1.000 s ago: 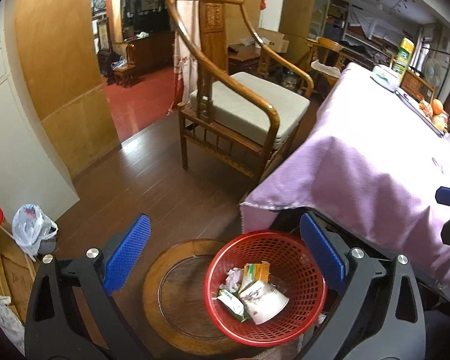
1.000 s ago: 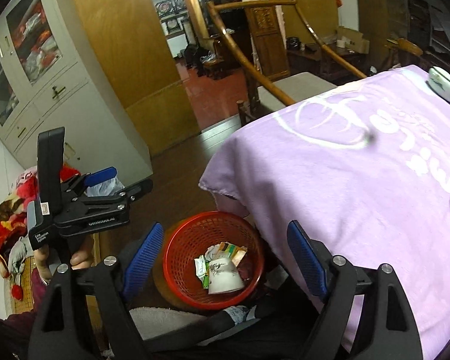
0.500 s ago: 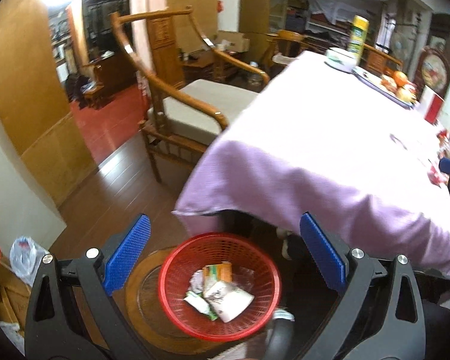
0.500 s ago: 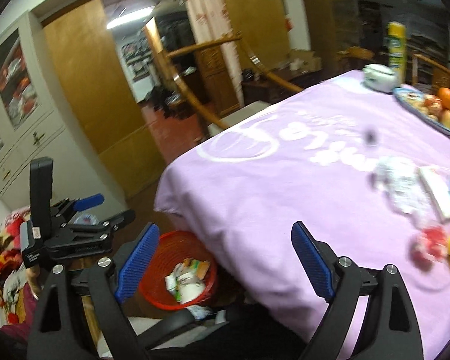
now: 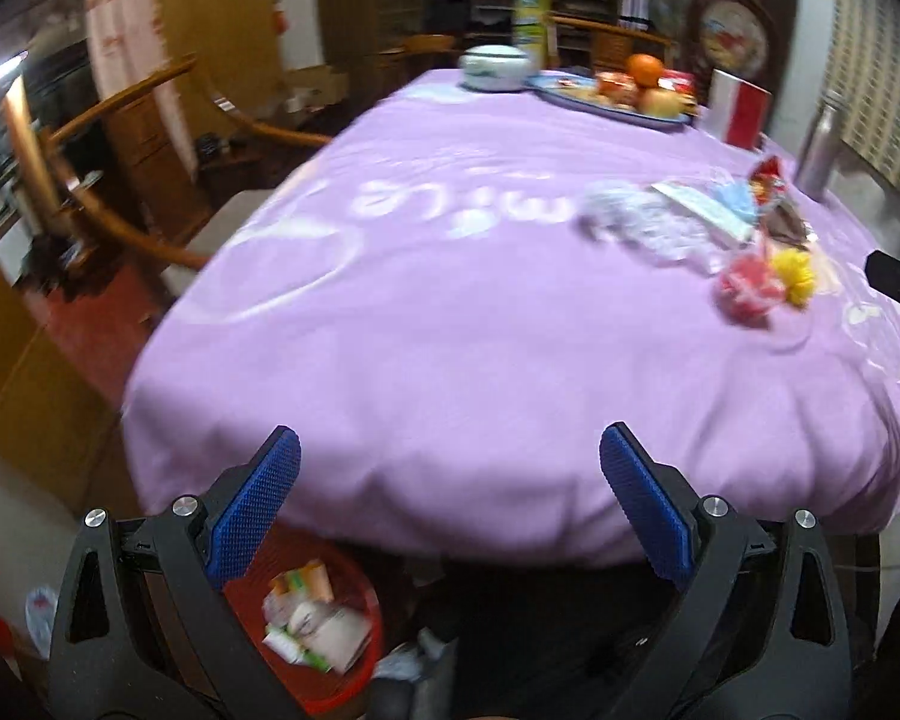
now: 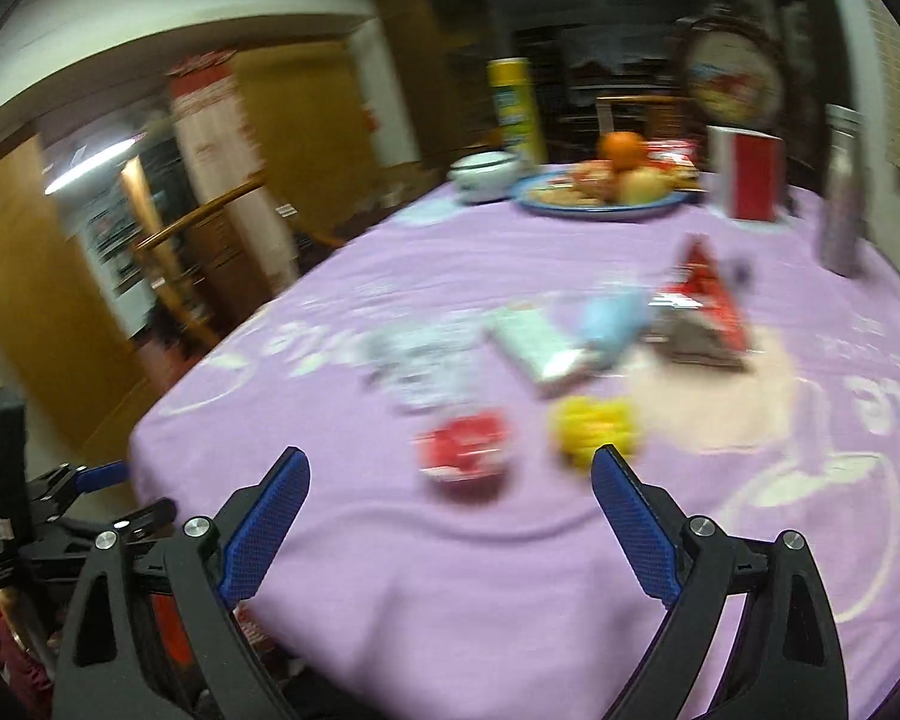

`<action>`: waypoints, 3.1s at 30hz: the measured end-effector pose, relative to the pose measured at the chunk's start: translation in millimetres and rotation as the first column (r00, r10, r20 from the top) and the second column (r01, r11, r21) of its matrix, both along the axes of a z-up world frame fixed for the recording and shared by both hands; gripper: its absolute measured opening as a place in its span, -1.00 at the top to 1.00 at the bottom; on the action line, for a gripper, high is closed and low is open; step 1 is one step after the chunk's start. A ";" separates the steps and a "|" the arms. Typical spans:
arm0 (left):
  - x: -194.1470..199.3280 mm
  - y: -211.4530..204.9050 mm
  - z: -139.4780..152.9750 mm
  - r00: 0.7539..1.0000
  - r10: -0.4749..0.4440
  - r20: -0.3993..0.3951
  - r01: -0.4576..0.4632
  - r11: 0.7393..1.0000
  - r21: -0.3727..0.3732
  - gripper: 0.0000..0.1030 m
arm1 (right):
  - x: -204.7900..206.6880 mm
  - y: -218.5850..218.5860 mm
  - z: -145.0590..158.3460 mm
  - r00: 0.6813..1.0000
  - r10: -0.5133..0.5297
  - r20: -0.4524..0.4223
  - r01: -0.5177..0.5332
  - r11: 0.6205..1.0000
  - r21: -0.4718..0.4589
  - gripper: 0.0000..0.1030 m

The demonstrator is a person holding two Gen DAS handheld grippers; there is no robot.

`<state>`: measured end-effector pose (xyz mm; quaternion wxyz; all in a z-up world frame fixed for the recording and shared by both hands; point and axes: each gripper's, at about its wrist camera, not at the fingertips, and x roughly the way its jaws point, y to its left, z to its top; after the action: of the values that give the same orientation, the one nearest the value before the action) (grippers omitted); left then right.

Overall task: Collect trash
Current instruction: 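Raise both open tools back over the table, then grasp the crumpled white plastic bag with the left tool while the right tool grasps the yellow mesh flower, then carry the plastic bag and yellow flower down and release both into the red basket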

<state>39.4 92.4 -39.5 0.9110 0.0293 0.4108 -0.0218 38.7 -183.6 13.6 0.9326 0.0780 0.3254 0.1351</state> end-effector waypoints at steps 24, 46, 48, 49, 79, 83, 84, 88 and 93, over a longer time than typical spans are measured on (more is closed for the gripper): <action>198.0 -131.9 -12.7 0.980 -0.174 -0.095 0.173 0.985 -0.014 -0.87 | 69.4 -99.9 -42.1 0.978 -0.189 -0.092 0.197 0.976 0.090 -0.85; 221.1 -117.2 -29.5 0.978 -0.173 -0.113 0.157 0.978 -0.136 0.17 | 73.6 -104.3 -49.8 0.982 -0.133 -0.134 0.156 0.971 0.180 -0.85; 217.2 -115.8 -26.3 0.973 -0.212 -0.097 0.192 0.964 -0.185 0.31 | 73.2 -103.9 -49.6 0.983 -0.131 -0.132 0.153 0.972 0.179 -0.85; 214.0 -114.1 -23.3 0.972 -0.221 -0.078 0.201 0.958 -0.203 0.31 | 72.8 -103.5 -49.3 0.983 -0.129 -0.129 0.151 0.972 0.178 -0.85; 191.9 -95.9 -10.6 0.973 -0.232 0.015 0.226 0.932 -0.284 0.30 | 98.3 -1.7 -60.6 0.980 0.020 -0.199 -0.080 0.951 -0.298 0.18; 189.2 -91.7 -8.4 0.972 -0.234 0.031 0.232 0.923 -0.305 0.30 | 91.5 -11.3 -52.9 0.988 -0.012 -0.154 -0.029 0.966 -0.257 0.28; 188.0 -88.6 -7.8 0.970 -0.240 0.033 0.237 0.916 -0.324 0.30 | 89.9 -14.9 -51.6 0.989 -0.023 -0.147 -0.014 0.969 -0.246 0.29; 175.2 -73.9 -4.4 0.972 -0.233 0.017 0.225 0.913 -0.340 0.30 | 84.9 -28.2 -45.2 0.990 -0.044 -0.134 0.019 0.984 -0.180 0.29; 150.9 -52.5 9.9 0.983 -0.179 0.039 0.182 0.930 -0.320 0.31 | 77.5 -31.5 -40.5 0.991 -0.051 -0.122 0.032 0.989 -0.147 0.32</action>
<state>190.3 39.9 -29.6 0.8995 -0.0820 0.3932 -0.1720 116.3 -215.1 -26.9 0.9161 0.0252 0.3908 0.0865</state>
